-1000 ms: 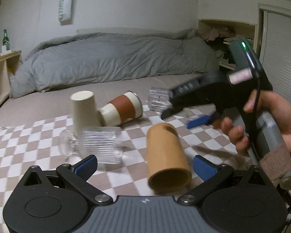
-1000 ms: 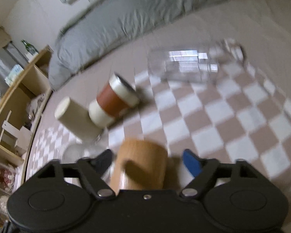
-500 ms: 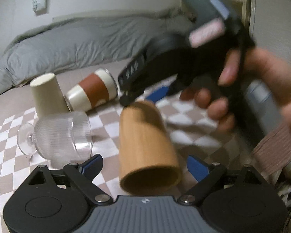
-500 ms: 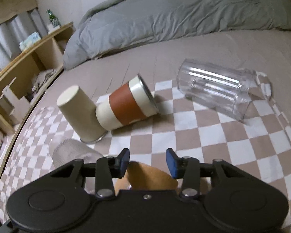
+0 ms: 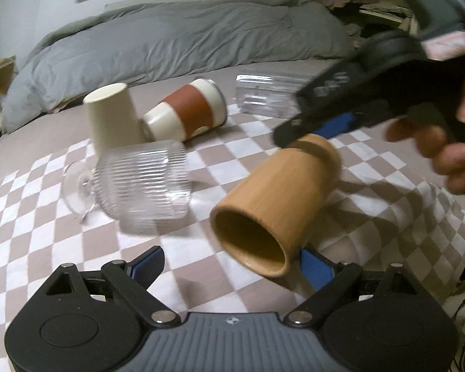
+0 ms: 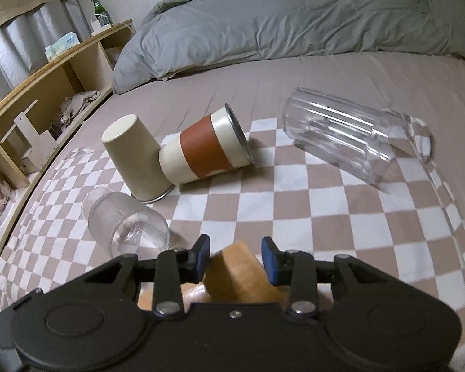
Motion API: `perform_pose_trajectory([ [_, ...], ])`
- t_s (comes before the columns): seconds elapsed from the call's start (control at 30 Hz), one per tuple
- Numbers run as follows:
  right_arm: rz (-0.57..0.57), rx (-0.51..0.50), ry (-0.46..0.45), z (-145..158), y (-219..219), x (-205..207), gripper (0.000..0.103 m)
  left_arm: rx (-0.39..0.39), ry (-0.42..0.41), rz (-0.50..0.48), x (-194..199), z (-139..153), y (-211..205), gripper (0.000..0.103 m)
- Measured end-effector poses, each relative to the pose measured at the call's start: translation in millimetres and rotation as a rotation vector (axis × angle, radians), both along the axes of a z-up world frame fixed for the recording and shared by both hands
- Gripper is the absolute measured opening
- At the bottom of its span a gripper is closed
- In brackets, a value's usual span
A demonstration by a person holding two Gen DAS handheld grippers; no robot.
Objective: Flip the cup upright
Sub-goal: 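Lift the tan wooden cup with the right gripper and swing it, then rotate the right gripper to turn the wooden cup opening upward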
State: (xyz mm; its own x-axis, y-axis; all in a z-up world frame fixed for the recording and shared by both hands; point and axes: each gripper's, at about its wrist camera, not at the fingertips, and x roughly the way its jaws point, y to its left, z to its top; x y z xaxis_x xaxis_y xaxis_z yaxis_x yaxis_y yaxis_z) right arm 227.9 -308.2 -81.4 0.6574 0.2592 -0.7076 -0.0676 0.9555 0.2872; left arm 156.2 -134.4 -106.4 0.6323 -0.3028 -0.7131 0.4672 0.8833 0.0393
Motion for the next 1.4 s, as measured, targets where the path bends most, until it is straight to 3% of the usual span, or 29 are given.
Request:
perform_pose_trajectory([
  [0.57, 0.031, 0.0, 0.046, 11.1, -9.7, -46.8, 0.038, 0.001, 0.0, 0.221, 17.0, 1.1, 14.4, 0.093],
  [0.67, 0.05, -0.05, 0.043, 12.8, -7.1, -49.9, 0.038, -0.01, -0.008, 0.216, 12.2, 5.3, 18.6, 0.093],
  [0.77, 0.096, -0.168, -0.009, 21.9, -1.9, -49.8, 0.038, -0.036, -0.019, 0.207, 4.9, 11.7, 27.0, 0.093],
  [0.87, 0.208, -0.285, -0.079, 35.9, 12.7, -48.3, 0.039, -0.066, -0.036, 0.222, -0.7, 20.7, 39.8, 0.093],
  [1.07, 0.607, -0.636, -0.133, 39.7, 73.1, -42.7, 0.055, -0.11, -0.077, 0.285, -6.3, 38.2, 73.4, 0.093],
  [1.13, 0.737, -0.735, -0.109, 33.7, 93.7, -40.0, 0.057, -0.125, -0.075, 0.298, -6.4, 42.2, 84.3, 0.093],
  [1.23, 0.894, -0.787, -0.028, 26.1, 117.5, -31.7, 0.063, -0.137, -0.07, 0.313, -7.1, 45.6, 97.7, 0.093],
  [1.4, 1.021, -0.9, 0.086, 14.1, 151.8, -13.1, 0.07, -0.137, -0.076, 0.304, -12.0, 48.1, 107.8, 0.094],
])
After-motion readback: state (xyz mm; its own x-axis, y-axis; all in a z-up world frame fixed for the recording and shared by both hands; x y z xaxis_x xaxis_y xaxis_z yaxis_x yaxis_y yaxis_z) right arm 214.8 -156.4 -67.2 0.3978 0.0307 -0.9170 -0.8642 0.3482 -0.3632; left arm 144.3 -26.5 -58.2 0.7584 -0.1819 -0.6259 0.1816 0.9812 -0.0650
